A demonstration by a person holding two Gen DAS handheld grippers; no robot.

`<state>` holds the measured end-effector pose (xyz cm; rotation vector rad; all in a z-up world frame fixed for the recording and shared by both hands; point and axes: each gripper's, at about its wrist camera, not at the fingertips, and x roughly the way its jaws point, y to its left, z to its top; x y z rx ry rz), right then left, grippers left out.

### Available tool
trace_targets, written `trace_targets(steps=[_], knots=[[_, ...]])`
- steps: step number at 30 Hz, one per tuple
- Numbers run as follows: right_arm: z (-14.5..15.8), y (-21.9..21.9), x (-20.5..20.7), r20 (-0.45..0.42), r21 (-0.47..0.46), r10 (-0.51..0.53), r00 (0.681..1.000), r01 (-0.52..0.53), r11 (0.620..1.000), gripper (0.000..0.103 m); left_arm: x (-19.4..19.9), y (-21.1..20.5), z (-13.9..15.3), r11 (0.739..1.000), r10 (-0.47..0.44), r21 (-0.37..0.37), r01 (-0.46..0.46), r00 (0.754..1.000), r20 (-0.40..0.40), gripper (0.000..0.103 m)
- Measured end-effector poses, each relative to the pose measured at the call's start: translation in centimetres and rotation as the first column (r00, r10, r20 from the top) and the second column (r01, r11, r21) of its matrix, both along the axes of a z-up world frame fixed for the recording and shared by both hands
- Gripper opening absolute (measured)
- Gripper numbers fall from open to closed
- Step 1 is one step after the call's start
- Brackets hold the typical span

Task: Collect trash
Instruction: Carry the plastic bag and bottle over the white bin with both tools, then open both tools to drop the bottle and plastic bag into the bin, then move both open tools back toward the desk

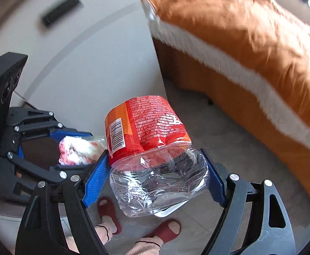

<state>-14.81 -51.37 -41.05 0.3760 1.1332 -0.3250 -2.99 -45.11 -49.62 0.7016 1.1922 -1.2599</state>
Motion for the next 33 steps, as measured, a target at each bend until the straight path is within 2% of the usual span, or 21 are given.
trace_targets(steps=[1,4,8,9,10,11,12,14,17,21,27,33], knots=[[-1.4,-0.4,0.0,-0.006,0.009,-0.004,1.0,0.004,1.0,0.081,-0.2,-0.7,-2.7,1.0,-0.007,0.013,0.007,1.0,-0.013,0.046],[-6.1,-1.7,-0.5,-0.028,0.022,-0.005,1.0,0.006,1.0,0.081,-0.7,-2.3,-7.8,0.999,-0.028,0.04,0.029,0.999,-0.03,0.046],[-10.7,-2.7,-1.3,-0.051,0.037,-0.011,0.999,0.013,0.999,0.082,-1.6,-3.2,-12.9,0.996,-0.052,0.063,0.056,0.997,-0.064,0.047],[-12.0,-2.9,-1.7,-0.06,0.04,-0.015,0.998,0.017,0.999,0.083,-1.8,-3.3,-13.8,0.996,-0.056,0.067,0.061,0.996,-0.071,0.053],[-12.7,-3.1,-1.8,-0.065,0.055,-0.014,0.998,0.018,0.998,0.087,-2.0,-3.5,-15.1,0.995,-0.06,0.074,0.066,0.995,-0.078,0.078],[-13.6,-3.6,-1.8,-0.072,0.065,-0.014,0.997,0.019,0.998,0.099,-2.1,-3.5,-15.8,0.995,-0.057,0.079,0.063,0.996,-0.074,0.094],[-14.2,-3.7,-2.0,-0.082,0.058,-0.016,0.996,0.021,0.998,0.099,-2.1,-3.6,-16.4,0.995,-0.052,0.079,0.057,0.997,-0.061,0.098],[-15.6,-3.9,-2.4,-0.119,0.048,-0.01,0.993,0.016,0.999,0.099,-2.1,-3.5,-17.6,0.993,-0.057,0.097,0.063,0.996,-0.064,0.098],[-16.6,-4.2,-2.8,-0.148,0.045,-0.012,0.989,0.019,0.999,0.099,-2.0,-3.4,-18.2,0.992,-0.056,0.114,0.061,0.997,-0.049,0.098],[-15.9,-3.8,-2.7,-0.155,0.034,-0.008,0.988,0.013,0.999,0.099,-1.8,-3.6,-17.8,0.991,-0.055,0.122,0.06,0.998,-0.043,0.098],[-13.2,-3.6,-2.4,-0.143,0.011,-0.017,0.99,0.019,1.0,0.099,-0.9,-3.7,-15.3,0.993,-0.045,0.106,0.049,0.998,-0.038,0.098],[-9.6,-2.9,-2.1,-0.138,-0.017,-0.014,0.99,0.011,1.0,0.099,-0.9,-3.0,-11.4,0.996,-0.045,0.08,0.046,0.999,-0.013,0.098]])
